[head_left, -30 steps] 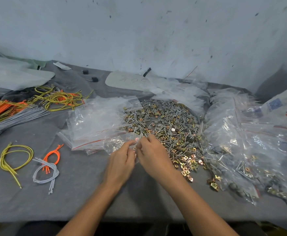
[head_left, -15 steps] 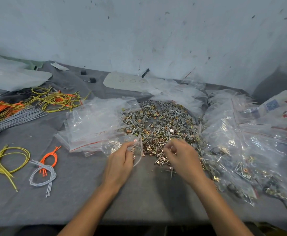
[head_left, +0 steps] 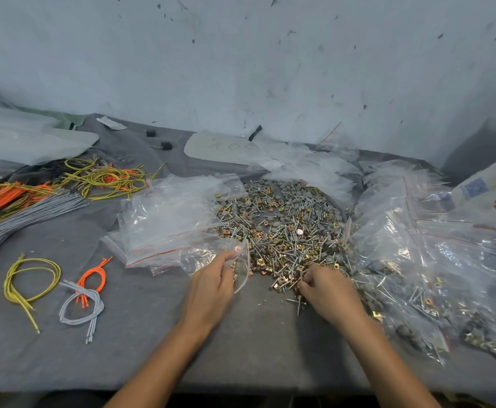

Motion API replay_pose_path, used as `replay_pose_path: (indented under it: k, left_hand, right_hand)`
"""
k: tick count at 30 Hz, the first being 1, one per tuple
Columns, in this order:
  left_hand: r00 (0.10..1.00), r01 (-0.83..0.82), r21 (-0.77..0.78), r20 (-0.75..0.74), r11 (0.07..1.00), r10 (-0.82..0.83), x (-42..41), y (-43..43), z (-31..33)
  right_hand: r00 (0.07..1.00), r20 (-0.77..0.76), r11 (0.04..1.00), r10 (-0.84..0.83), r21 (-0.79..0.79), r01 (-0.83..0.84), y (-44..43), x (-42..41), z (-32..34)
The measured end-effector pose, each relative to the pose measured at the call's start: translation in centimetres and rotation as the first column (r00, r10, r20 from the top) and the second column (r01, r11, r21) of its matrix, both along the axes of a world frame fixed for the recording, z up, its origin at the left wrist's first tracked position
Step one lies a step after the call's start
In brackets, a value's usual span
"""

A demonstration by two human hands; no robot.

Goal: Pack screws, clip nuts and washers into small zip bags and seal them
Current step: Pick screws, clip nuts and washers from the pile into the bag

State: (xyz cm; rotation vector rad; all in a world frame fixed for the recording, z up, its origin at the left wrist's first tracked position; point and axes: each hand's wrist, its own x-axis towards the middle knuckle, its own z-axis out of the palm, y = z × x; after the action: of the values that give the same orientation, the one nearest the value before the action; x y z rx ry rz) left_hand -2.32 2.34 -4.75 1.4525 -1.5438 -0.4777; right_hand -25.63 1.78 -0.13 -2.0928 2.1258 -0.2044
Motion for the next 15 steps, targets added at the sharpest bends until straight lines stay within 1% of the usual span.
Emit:
replay_pose_path:
  k: [2, 5, 7, 8, 10, 11, 13, 15]
  left_hand:
    - [1.0, 0.001, 0.002, 0.005, 1.0, -0.001, 0.0, 0.0, 0.0]
    - [1.0, 0.003, 0.003, 0.0, 1.0, -0.003, 0.1, 0.0, -0.1]
    - [1.0, 0.003, 0.002, 0.007, 1.0, -0.003, 0.0, -0.1, -0.1]
    - [1.0, 0.003, 0.001, 0.013, 1.0, -0.003, 0.0, -0.1, -0.2]
    - [1.0, 0.002, -0.003, 0.015, 1.0, -0.002, 0.0, -0.2, -0.3]
    - [1.0, 0.002, -0.005, 0.013, 1.0, -0.002, 0.0, -0.2, -0.3]
    - [1.0, 0.007, -0.004, 0.013, 1.0, -0.007, 0.1, -0.1, -0.3]
    - [1.0, 0.017, 0.006, 0.016, 1.0, -0.017, 0.1, -0.1, -0.2]
  right_hand:
    - [1.0, 0.006, 1.0, -0.016, -0.007, 0.016, 0.0, 0.1, 0.0]
    - [0.994, 0.108, 0.997, -0.011, -0.075, 0.019, 0.4, 0.3, 0.3]
    - [0.967, 0.254, 0.991, 0.03, -0.134, 0.004, 0.7, 0.8, 0.6]
    - [0.935, 0.35, 0.99, 0.055, -0.139, -0.006, 0.9, 1.4, 0.8]
    - [0.857, 0.506, 0.993, 0.098, -0.113, -0.046, 1.1, 3.3, 1.0]
    - [0.826, 0.552, 0.993, 0.113, -0.1, -0.069, 1.1, 4.4, 1.1]
    - [0.802, 0.581, 0.99, 0.139, -0.096, -0.102, 0.8, 6.5, 1.1]
    - [0.826, 0.544, 0.989, 0.148, -0.081, -0.124, 0.3, 8.3, 1.0]
